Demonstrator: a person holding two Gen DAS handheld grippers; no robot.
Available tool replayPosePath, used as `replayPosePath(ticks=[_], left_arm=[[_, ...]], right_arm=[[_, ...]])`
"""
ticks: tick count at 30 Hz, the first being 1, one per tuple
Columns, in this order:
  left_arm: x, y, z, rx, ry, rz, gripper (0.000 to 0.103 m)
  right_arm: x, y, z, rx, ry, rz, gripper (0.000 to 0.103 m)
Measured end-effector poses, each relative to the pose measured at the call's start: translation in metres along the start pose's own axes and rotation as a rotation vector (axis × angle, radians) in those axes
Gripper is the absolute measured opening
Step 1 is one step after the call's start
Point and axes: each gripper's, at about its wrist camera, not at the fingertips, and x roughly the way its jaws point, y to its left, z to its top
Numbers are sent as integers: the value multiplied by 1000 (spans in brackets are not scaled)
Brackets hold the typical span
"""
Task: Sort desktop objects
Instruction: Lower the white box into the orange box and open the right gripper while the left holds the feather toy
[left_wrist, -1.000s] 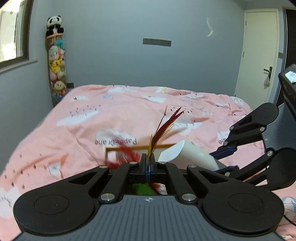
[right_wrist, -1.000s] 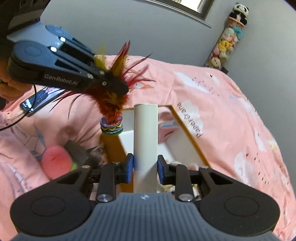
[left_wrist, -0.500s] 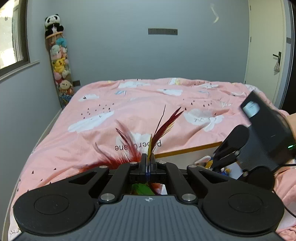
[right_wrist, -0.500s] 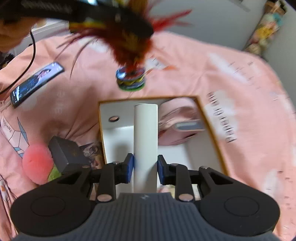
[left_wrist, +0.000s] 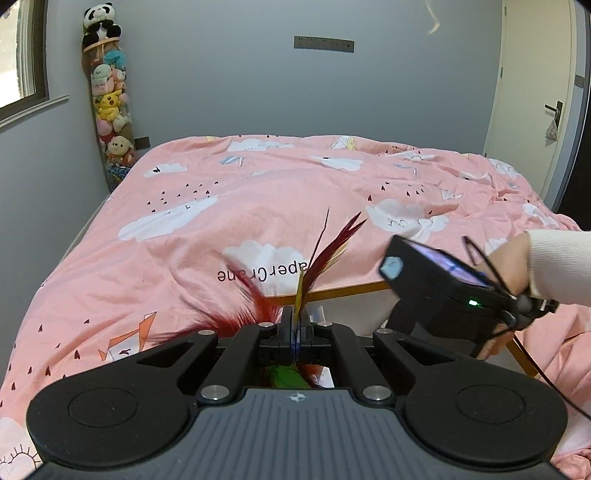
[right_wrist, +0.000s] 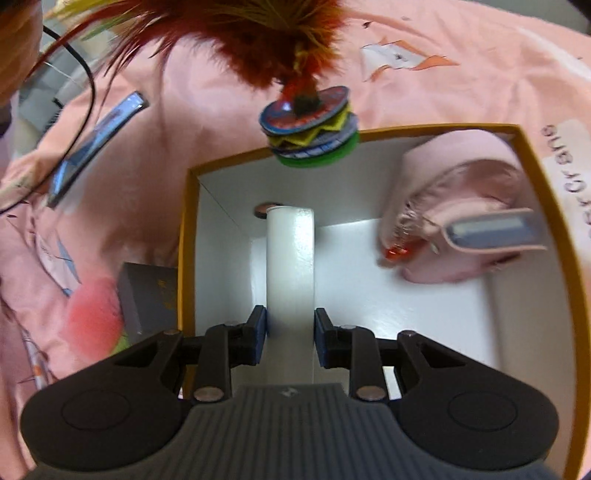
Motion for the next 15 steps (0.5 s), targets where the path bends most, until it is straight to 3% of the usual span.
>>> replayPosePath(ticks=[4,9,15], left_arm=[[7,1,-1,-2,9,-3,0],[12,3,-2,-10,17,0,0],[17,3,-4,-13,24,0,0]], right_arm=[[10,-14,5,27,10,80,29],[23,-26,5,54,40,94,30],[20,-20,3,35,21,20,36]])
